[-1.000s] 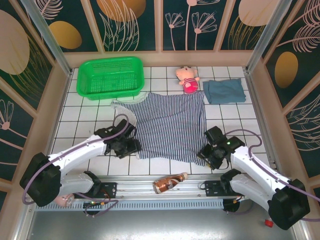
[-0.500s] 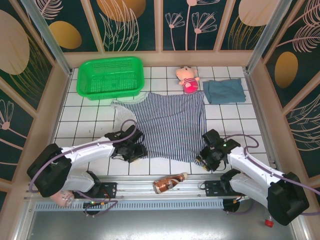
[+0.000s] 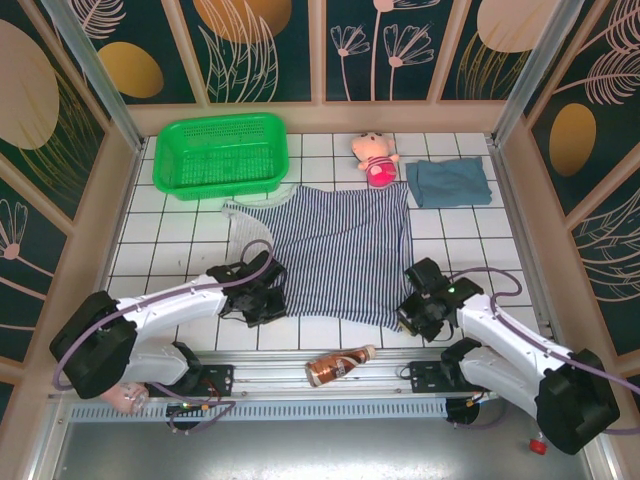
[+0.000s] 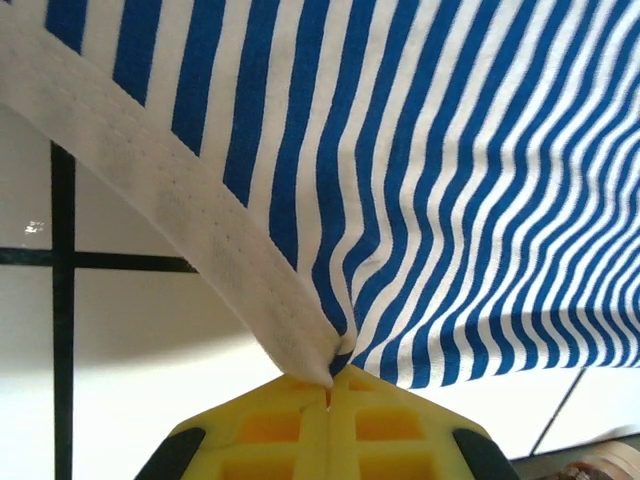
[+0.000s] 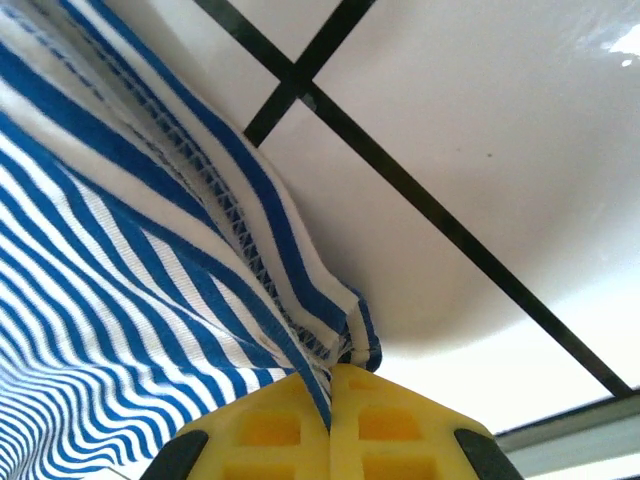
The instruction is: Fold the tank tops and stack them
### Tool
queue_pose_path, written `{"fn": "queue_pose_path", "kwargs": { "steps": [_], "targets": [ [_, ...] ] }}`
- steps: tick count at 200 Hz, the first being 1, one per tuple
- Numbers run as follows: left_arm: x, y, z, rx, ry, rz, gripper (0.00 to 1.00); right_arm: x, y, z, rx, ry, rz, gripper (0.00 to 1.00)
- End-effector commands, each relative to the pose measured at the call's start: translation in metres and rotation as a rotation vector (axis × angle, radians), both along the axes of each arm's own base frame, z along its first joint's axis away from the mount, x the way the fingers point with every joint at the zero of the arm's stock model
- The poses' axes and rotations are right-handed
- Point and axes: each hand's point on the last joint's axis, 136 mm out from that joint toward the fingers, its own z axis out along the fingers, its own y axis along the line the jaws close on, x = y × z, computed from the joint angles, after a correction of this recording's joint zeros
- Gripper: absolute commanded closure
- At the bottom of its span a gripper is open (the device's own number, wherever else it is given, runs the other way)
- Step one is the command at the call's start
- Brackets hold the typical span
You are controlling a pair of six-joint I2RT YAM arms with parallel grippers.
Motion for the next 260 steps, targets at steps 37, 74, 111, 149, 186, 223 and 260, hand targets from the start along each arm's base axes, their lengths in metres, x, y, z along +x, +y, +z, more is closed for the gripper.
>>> {"fn": "queue_pose_path", "kwargs": {
  "steps": [37, 74, 111, 149, 186, 223, 260],
  "targets": [
    [0.018, -0.017, 0.029, -0.024, -0.020, -0.096, 0.95, 0.029, -0.007, 0.037, -0.066, -0.074, 0.021, 0.99],
    [0.048, -0.005, 0.033, -0.001, -0.048, -0.092, 0.95, 0.061, -0.008, 0.048, -0.034, -0.129, 0.002, 0.99],
    [0.071, -0.004, 0.030, 0.002, -0.047, -0.123, 0.95, 0.079, -0.009, 0.045, -0.007, -0.139, -0.001, 0.99],
    [0.094, -0.001, 0.024, 0.030, -0.044, -0.155, 0.94, 0.096, -0.016, 0.038, -0.005, -0.149, -0.018, 0.99],
    [0.111, -0.006, 0.017, 0.038, -0.038, -0.188, 0.92, 0.111, -0.017, 0.029, 0.001, -0.144, -0.026, 0.98],
    [0.129, -0.005, 0.006, 0.069, -0.028, -0.203, 0.91, 0.131, -0.018, 0.021, 0.009, -0.151, -0.031, 0.97],
    [0.142, -0.007, -0.003, 0.089, -0.021, -0.221, 0.90, 0.146, -0.023, 0.017, 0.009, -0.153, -0.049, 0.94]
  ]
}}
